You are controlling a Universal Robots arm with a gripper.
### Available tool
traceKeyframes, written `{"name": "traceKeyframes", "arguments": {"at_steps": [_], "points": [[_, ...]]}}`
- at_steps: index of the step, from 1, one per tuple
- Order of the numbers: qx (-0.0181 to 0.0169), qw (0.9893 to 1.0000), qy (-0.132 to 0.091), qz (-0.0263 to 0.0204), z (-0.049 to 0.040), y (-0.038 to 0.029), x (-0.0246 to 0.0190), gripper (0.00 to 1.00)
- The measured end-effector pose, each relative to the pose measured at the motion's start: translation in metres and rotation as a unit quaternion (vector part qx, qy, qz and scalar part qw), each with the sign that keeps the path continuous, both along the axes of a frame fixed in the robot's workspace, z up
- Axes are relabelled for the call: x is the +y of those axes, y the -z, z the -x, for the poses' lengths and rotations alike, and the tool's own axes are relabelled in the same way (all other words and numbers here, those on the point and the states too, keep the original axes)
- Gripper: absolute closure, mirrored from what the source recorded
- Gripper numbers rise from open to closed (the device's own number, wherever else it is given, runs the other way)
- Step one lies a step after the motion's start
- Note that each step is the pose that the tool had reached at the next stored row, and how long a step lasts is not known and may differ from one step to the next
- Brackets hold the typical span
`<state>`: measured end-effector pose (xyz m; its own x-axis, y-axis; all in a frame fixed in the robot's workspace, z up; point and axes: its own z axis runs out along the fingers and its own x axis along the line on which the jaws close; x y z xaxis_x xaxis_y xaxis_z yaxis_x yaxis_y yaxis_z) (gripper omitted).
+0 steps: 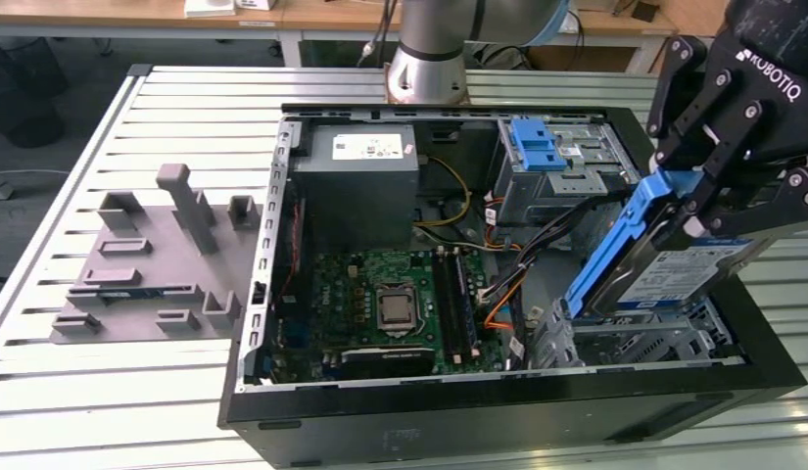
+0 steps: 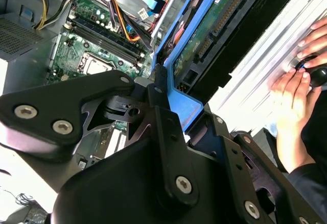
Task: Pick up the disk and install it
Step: 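Insert the disk into the insertion slot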
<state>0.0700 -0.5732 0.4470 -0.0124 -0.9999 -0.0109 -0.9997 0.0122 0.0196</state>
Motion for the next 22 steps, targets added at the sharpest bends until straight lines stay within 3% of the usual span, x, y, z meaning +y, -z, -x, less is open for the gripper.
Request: {"name": "traceKeyframes", "arguments": {"at_steps": [22], "points": [[0.0000, 1.0000, -0.006, 0.0000, -0.0024, 0.0095, 0.0033, 0.64]]}}
